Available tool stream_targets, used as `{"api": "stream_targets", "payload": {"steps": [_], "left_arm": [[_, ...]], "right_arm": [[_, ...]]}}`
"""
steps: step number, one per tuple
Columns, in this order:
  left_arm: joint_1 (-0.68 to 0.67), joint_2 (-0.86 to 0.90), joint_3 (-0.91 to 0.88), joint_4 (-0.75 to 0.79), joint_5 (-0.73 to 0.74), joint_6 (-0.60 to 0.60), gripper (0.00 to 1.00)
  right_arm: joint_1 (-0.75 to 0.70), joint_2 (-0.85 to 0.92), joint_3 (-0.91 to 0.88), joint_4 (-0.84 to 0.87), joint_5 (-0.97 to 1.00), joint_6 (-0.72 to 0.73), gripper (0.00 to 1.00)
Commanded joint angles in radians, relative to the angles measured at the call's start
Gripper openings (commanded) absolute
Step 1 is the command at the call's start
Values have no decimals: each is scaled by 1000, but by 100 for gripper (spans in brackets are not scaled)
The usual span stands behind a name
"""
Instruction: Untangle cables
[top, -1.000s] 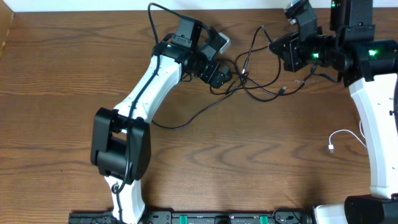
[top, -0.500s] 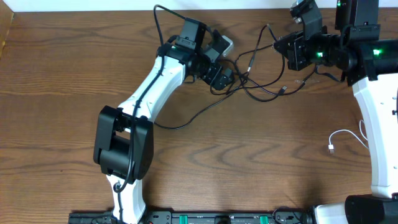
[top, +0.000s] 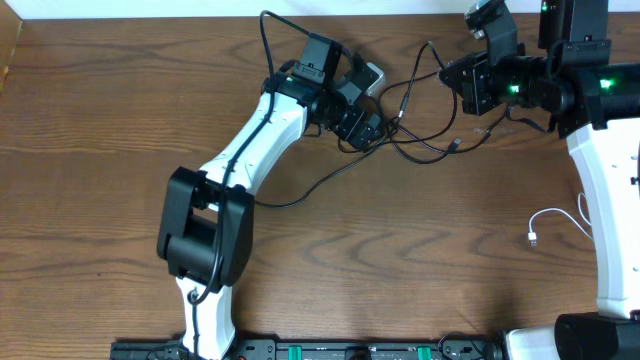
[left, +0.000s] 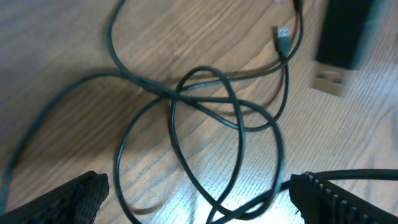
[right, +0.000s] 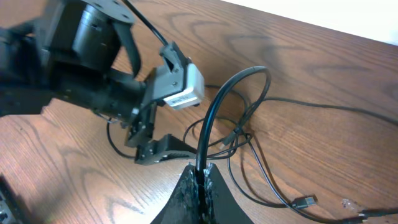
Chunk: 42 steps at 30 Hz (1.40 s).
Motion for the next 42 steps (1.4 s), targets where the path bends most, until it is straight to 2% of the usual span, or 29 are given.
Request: {"api": "stream_targets", "payload": {"steps": [1,23,32,36,40,42], "left_arm": [[3,30,-4,2,21,-2,98],[-31,32,-4,42,42,-13,98],[-42,103,-4,40,43,-28,99],[-42,108,-4,41,42,-28,91],[-42,108,-4,41,35,-28,89],[-42,108,-4,41,35,-28,72]], "right_arm": [[-1,-10,23,-4,-24,7,1],[33,-10,23,-11,-24,7,1],[33,-10,23,-14,-24,7,1],[33,-10,23,-13,-24,7,1],[32,-10,23,-11,-24,7,1],[33,-10,23,-10,-23,7,1]]}}
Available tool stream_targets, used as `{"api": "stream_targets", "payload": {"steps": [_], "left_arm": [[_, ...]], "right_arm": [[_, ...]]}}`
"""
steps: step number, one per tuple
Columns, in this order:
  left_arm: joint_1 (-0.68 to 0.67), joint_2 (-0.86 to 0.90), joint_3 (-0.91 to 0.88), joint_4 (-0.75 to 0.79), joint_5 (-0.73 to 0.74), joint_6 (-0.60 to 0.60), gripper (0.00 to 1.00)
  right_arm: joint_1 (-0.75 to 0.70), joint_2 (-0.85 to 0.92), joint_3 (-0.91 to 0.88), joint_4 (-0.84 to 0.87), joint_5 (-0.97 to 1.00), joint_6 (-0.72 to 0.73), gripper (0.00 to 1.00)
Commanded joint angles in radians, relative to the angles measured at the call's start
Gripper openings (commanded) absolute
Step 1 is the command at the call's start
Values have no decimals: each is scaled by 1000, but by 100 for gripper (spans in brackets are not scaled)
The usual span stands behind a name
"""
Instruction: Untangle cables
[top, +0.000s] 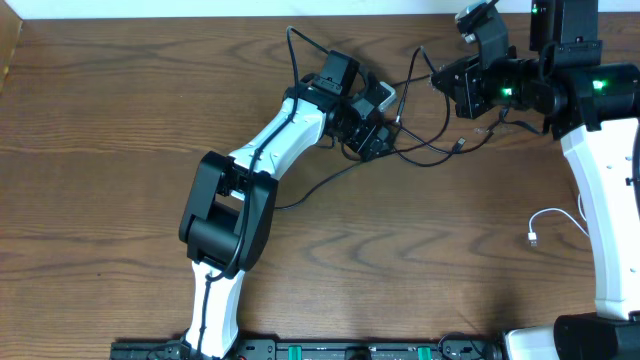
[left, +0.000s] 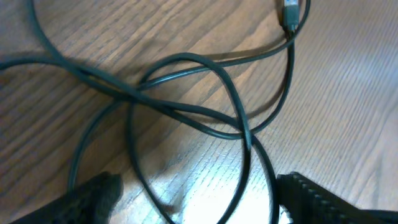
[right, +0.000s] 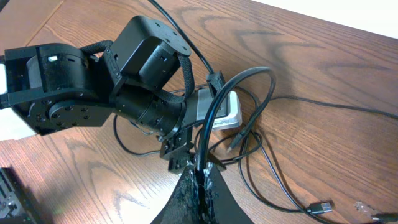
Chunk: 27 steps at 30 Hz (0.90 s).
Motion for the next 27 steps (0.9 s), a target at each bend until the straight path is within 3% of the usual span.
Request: {"api": "stream_targets", "payload": {"steps": [1,2,13,18,20,23,27], "left_arm": [[3,0,-4,1,0,0,39],[3,0,-4,1,-18,-9,7],[4,-8,-3,-29,-269,-34,7],[4,-26,-3,-30,-285,-32,8],[4,-28,-3,-29,-294,-33,32],[4,-28,-3,-37,-378,-33,40],[4,-28,-3,-41,-401,-33,67]], "right_arm": [[3,-10,23,3,-17,7,1],[3,-10,23,2,-17,7,1],[3,-10,23,2,-10,7,1],[3,-10,23,3,-10,6,1],[3,-10,23,2,-10,3,1],[3,-10,23,5,-10,3,1],[3,-10,23,6,-10,-1,1]]}}
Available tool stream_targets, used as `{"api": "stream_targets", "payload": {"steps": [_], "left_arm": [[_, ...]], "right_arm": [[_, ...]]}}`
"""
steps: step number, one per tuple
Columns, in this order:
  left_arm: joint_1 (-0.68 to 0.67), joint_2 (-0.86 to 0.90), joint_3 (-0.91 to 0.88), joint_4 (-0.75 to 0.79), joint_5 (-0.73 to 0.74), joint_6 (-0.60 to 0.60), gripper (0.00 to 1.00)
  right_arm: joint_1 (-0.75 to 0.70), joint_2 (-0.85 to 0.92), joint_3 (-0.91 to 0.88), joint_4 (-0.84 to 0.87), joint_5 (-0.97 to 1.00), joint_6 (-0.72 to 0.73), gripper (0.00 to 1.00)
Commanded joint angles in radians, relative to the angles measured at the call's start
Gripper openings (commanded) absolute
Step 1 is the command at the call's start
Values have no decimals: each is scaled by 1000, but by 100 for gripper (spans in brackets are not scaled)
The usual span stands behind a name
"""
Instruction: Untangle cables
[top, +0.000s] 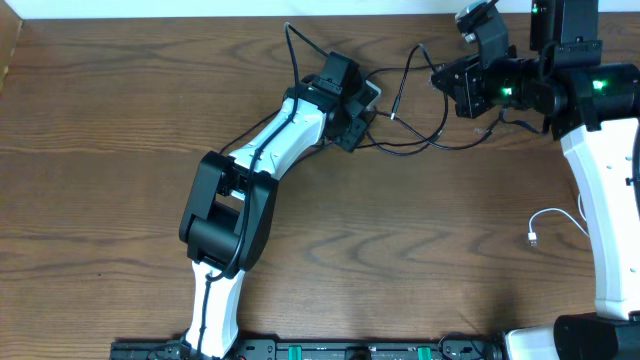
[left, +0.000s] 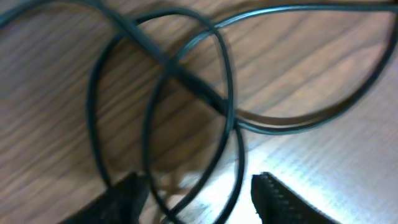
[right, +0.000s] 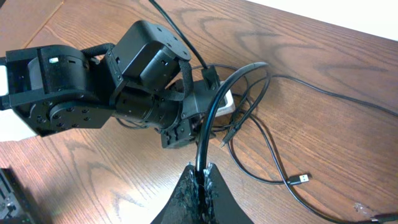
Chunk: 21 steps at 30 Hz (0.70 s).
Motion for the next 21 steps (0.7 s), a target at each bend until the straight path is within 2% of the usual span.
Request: {"api": "stream_targets", "payload": {"steps": [1,2,4,8,17,21], "left_arm": [[5,-28,-3,-5,-53,-9,81],[5,-28,-3,-5,-53,-9,84],[5,-28,-3,-5,-53,-9,86],[5,-27,-3,-3,-53,-9,85],[5,3,-3,19,-60,-9,70],[3,6,-3,20,-57,-8,71]], "right_arm": [[3,-10,23,2,-10,-1,1],[3,-10,23,2,-11,-1,1],[3,-10,23,3,-10,-1,1],[3,-10,23,3,-11,0,1],[3,-10,23,3,-11,0,1],[3,-10,23,3,-11,0,1]]}}
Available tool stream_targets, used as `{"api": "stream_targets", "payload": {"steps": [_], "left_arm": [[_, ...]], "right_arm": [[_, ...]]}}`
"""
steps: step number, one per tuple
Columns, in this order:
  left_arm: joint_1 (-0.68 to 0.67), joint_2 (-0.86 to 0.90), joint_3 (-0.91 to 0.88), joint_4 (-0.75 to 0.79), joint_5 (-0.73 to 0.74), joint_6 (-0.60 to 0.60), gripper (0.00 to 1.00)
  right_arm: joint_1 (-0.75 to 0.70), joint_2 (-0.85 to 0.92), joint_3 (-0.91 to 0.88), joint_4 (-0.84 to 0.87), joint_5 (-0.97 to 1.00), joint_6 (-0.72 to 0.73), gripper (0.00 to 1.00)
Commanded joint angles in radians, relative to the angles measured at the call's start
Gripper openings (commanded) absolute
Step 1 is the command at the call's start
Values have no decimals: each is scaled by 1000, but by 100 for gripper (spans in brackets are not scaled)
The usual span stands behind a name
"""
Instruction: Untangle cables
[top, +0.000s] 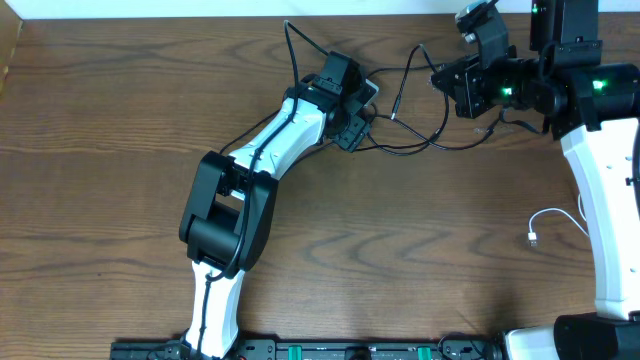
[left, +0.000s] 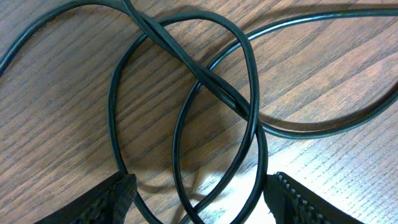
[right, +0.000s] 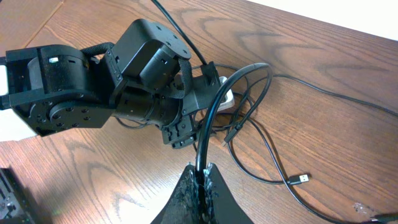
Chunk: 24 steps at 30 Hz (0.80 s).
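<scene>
Black cables lie tangled near the table's far edge, between the two arms. In the left wrist view their loops cross on the wood right in front of my open left gripper, whose fingers straddle the lower loops without closing on them. My right gripper is shut on a black cable that arches up and away toward the tangle. A USB plug lies at one cable's free end.
A white cable lies apart at the right, beside the right arm's base. A small clear plug lies near the right gripper. The table's far edge runs just behind the tangle. My left arm stretches diagonally across the middle of the table.
The left gripper has shifted slightly; its view is now sharp, with the crossing loops a little farther right between wider-spread fingers. The right gripper still holds its cable in place.
At first the left gripper hovered open over the tangle, the right gripper holding a raised cable. Then the left arm had reached farther up the table. By now the cables lie stretched out more and the left gripper sits low over the crossing loops.
</scene>
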Motion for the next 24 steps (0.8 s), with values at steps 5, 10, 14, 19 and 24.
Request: {"api": "stream_targets", "payload": {"steps": [5,10,14,19,24], "left_arm": [[3,12,-3,-6,39,13,80],[3,50,-3,-21,39,13,82],[3,75,-3,-26,44,13,77],[3,75,-3,-22,43,13,7],[3,65,-3,-26,18,13,8]], "right_arm": [[3,-10,23,3,-11,0,1],[3,-10,23,2,-11,0,1],[3,-10,23,2,-11,0,1],[2,-10,23,6,-10,0,1],[2,-10,23,6,-10,-2,1]]}}
